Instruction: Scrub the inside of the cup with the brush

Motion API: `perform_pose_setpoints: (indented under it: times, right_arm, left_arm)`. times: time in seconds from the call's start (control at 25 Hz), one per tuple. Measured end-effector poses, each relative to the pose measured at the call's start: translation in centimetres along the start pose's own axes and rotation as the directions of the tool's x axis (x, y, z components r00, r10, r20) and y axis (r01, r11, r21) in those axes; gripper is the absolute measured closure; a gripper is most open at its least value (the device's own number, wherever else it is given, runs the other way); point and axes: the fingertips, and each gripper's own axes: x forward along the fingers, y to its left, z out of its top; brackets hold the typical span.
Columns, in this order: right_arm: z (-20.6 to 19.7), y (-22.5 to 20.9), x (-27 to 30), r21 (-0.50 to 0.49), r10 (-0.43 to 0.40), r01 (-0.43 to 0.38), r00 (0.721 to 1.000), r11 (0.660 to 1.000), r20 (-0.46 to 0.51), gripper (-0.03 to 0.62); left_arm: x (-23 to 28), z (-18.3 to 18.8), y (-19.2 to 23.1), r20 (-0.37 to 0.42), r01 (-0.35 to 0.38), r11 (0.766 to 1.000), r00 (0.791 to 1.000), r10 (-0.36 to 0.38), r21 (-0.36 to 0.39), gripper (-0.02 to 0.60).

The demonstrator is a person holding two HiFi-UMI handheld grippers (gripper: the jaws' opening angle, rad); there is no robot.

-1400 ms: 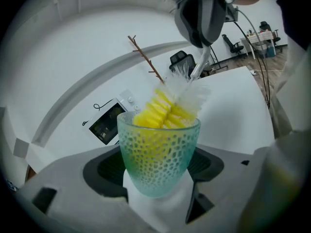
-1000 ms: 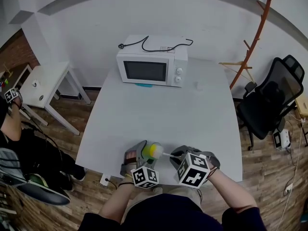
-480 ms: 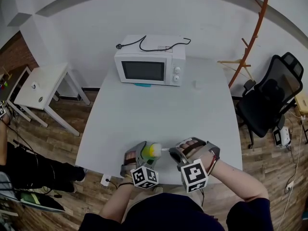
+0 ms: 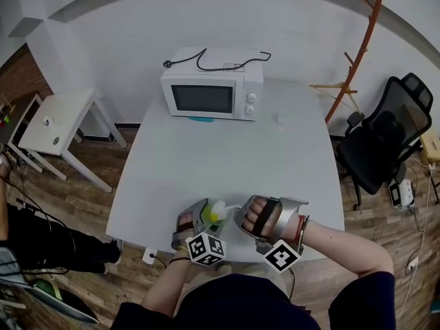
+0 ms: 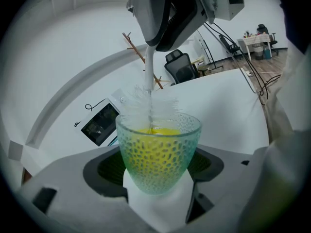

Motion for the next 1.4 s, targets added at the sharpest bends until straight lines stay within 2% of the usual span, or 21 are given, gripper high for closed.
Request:
perform_pose_setpoints:
  times: [0.08, 0.16, 0.28, 0.36, 0.44, 0.52, 0.56, 0.6, 0.64, 0.72, 0.8, 0.88, 1.0, 1.08, 1.16, 1.24, 1.32, 1.4]
  right_arm:
    - [0.0, 0.0, -0.1, -0.003, 0.000, 0.000, 1.000, 1.000, 0.000, 0.545]
    - [-0.2, -0.1, 0.0, 0.034, 0.011, -0.011, 1.000, 0.999, 0.001, 0.545]
    - [-0.6, -0.3, 0.2, 0.195, 0.044, -0.046, 0.999, 0.980, 0.012, 0.545]
    - [-0.5, -0.3, 0.4, 0.361, 0.083, -0.093, 0.996, 0.928, 0.042, 0.545]
    - [-0.2, 0.4, 0.4, 0.521, 0.157, -0.185, 0.983, 0.833, 0.098, 0.543]
    - [-0.7, 1.3, 0.8, 0.621, 0.232, -0.257, 0.965, 0.740, 0.123, 0.545]
    - [-0.9, 1.5, 0.9, 0.676, 0.262, -0.287, 0.955, 0.679, 0.142, 0.545]
    - [-1.0, 1.7, 0.9, 0.736, 0.286, -0.318, 0.942, 0.597, 0.176, 0.545]
    - [-1.0, 1.7, 0.9, 0.793, 0.302, -0.349, 0.928, 0.499, 0.219, 0.545]
    - [-0.8, 1.5, 0.8, 0.873, 0.309, -0.402, 0.897, 0.277, 0.315, 0.545]
    - [-0.7, 1.1, 0.6, 0.897, 0.292, -0.439, 0.866, 0.055, 0.406, 0.545]
    - [-0.6, 1.1, 0.6, 0.877, 0.269, -0.456, 0.834, -0.154, 0.481, 0.545]
    - [-0.1, 2.4, 0.5, 0.776, 0.248, -0.432, 0.777, -0.459, 0.579, 0.545]
    - [0.2, 2.7, 0.7, 0.670, 0.195, -0.400, 0.751, -0.626, 0.631, 0.545]
    - [0.5, 2.8, 0.7, 0.534, 0.127, -0.363, 0.727, -0.763, 0.675, 0.545]
    - [0.6, 2.7, 0.6, 0.381, 0.050, -0.322, 0.704, -0.867, 0.709, 0.545]
    - [0.6, 2.5, 0.5, 0.245, -0.018, -0.281, 0.689, -0.928, 0.725, 0.545]
    - [0.7, 2.3, 0.3, 0.159, -0.060, -0.253, 0.684, -0.954, 0.727, 0.545]
  left_arm:
    - [0.2, -0.1, -0.1, 0.002, -0.002, 1.000, 1.000, 0.002, 0.007, 0.199]
    - [0.2, 0.0, 0.1, 0.003, -0.011, 1.000, 1.000, 0.011, 0.006, 0.199]
    - [0.2, 0.0, 0.3, 0.000, -0.025, 1.000, 1.000, 0.025, 0.010, 0.199]
    - [0.2, 0.0, 0.4, -0.002, -0.030, 0.999, 1.000, 0.030, 0.019, 0.200]
    - [0.1, -0.1, 0.5, -0.002, -0.036, 0.999, 0.999, 0.036, 0.024, 0.199]
    - [0.0, -0.1, 0.6, 0.000, -0.043, 0.999, 0.999, 0.043, 0.024, 0.199]
    - [0.0, -0.1, 0.6, 0.001, -0.046, 0.999, 0.999, 0.046, 0.024, 0.199]
    - [-0.1, -0.1, 0.6, 0.001, -0.049, 0.998, 0.999, 0.049, 0.024, 0.199]
    - [-0.1, -0.1, 0.7, 0.002, -0.053, 0.998, 0.999, 0.053, 0.024, 0.199]
    - [-0.2, -0.1, 0.7, 0.002, -0.060, 0.998, 0.998, 0.060, 0.024, 0.199]
    - [-0.3, -0.1, 0.7, -0.001, -0.062, 0.998, 0.998, 0.062, 0.022, 0.199]
    - [-0.5, 0.1, 0.7, -0.006, -0.058, 0.998, 0.998, 0.058, 0.013, 0.199]
    - [-0.6, -0.2, 0.5, -0.015, -0.061, 0.998, 0.998, 0.062, 0.008, 0.200]
    - [-0.5, -0.4, 0.3, -0.018, -0.064, 0.998, 0.998, 0.065, 0.012, 0.199]
    - [-0.5, -0.5, 0.2, -0.020, -0.067, 0.998, 0.998, 0.067, 0.018, 0.199]
    - [-0.6, -0.4, 0.2, -0.021, -0.075, 0.997, 0.997, 0.075, 0.022, 0.199]
    - [-0.6, -0.3, 0.4, -0.021, -0.083, 0.996, 0.996, 0.084, 0.026, 0.199]
    - [-0.7, -0.2, 0.5, -0.019, -0.089, 0.995, 0.996, 0.090, 0.035, 0.199]
